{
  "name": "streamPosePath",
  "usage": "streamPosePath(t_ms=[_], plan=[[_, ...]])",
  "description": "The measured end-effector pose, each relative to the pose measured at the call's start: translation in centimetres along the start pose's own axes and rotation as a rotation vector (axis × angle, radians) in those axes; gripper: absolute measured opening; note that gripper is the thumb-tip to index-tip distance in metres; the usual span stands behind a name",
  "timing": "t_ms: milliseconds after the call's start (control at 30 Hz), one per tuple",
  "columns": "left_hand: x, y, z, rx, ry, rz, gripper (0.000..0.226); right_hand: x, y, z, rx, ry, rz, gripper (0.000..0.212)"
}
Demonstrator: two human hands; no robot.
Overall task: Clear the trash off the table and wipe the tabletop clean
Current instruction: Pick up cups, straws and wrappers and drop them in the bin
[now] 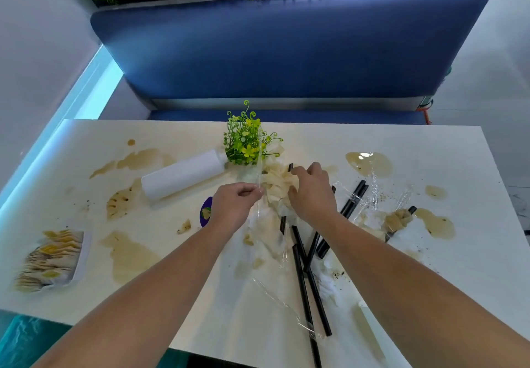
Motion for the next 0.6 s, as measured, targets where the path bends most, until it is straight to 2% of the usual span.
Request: streamPosePath(t_ms=[133,300,600], plan=[[-1.2,1.1,0.1,0.012,0.038,-0.045,0.018,-0.5,-1.0,-1.2,-0.093,-0.047,0.191,0.046],[-2.3,1.9,0.2,0.016,0.054,-0.065,0.012,-0.5,-1.9,-1.9,-0.144,-0.086,0.237,0.031],[-2.2,2.1,0.5,-0.024,0.052,-0.094,0.006,-0.7,-0.4,-1.6,0.032,0.001,-0.135,0.022]])
Point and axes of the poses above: each hand's wrist, its own z-axis away from the middle knuckle, its own y-axis out of the back of the hand, x = y × z, the point moved 5 cm from there along -z, towards the middle knuckle, and after that the axes turned 8 degrees about -x, right-handed, at the moved point
